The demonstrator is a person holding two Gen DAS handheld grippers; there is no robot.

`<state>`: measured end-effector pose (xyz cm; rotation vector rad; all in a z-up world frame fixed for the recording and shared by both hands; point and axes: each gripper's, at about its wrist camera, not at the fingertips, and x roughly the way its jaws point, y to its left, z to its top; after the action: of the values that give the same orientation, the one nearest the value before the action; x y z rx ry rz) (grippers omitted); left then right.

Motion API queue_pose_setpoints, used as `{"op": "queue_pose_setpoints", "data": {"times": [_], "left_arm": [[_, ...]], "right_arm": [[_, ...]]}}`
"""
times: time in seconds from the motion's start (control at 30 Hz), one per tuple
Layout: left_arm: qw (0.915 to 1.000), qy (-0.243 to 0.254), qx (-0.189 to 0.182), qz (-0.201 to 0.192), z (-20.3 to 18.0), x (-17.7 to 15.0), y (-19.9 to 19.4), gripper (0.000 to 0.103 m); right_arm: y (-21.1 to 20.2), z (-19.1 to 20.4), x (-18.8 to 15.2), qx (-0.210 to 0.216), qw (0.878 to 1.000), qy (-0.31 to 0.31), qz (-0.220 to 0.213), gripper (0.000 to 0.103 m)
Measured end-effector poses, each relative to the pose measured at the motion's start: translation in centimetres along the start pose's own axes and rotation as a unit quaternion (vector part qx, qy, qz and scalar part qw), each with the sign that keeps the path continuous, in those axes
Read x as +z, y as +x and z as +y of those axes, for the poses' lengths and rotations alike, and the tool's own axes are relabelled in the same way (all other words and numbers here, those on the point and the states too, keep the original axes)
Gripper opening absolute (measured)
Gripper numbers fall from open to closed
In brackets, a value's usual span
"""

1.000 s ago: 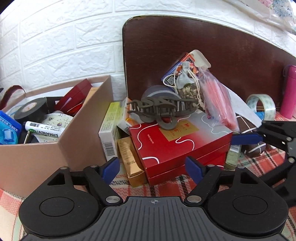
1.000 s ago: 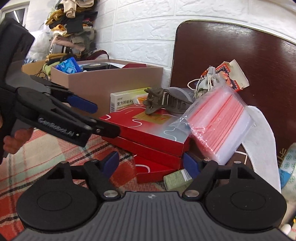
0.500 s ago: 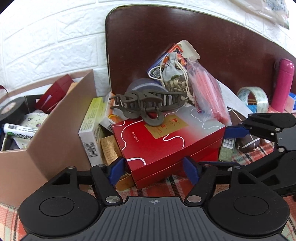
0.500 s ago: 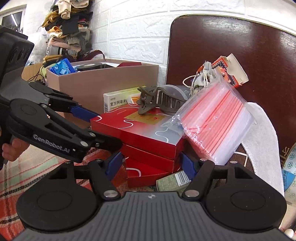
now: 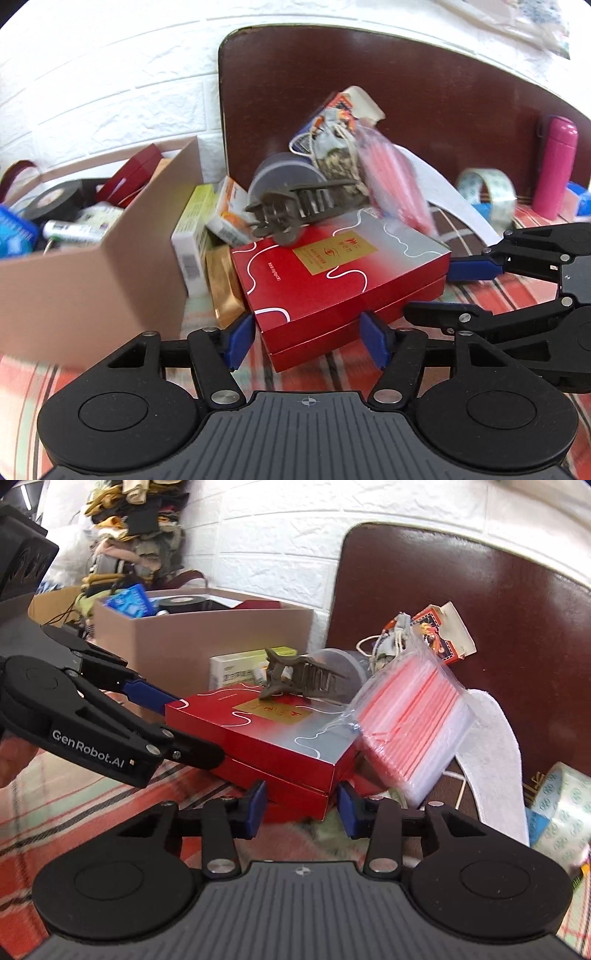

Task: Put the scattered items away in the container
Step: 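Grasp the large red gift box with both tools from its sides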

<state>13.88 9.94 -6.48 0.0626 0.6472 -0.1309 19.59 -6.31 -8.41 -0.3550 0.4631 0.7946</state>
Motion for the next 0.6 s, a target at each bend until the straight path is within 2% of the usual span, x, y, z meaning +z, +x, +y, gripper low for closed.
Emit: {"op": "queue_pose_setpoints", "data": {"times": [0.2,0.37,0.5,0.6], "left_arm": [[0.9998,-0.011,-0.011,0.013,-2.2,-5.0,-5.8,0.066],[0.9992,-0.014,-0.030,0.024,-3.2,-8.7,-9.2,0.067],[0.9993,-0.018,-0.022,0.023,-3.2,-9.6,-9.7,0.078],[0.9994,-0.018,-0.025,0.015,-2.7,-9.6,-9.6,0.084]], "right_arm": [[-5.8,4.0,-2.9,0.018,1.000,-0.009,0.010,0.046],[-9.6,6.2,-6.0,0.048,0.997,0.027,0.044,0.047],[-10.6,6.6,-6.9,0.047,0.997,0.042,0.047,0.048],[-10.6,6.7,-6.4,0.031,0.998,0.035,0.033,0.048]]}}
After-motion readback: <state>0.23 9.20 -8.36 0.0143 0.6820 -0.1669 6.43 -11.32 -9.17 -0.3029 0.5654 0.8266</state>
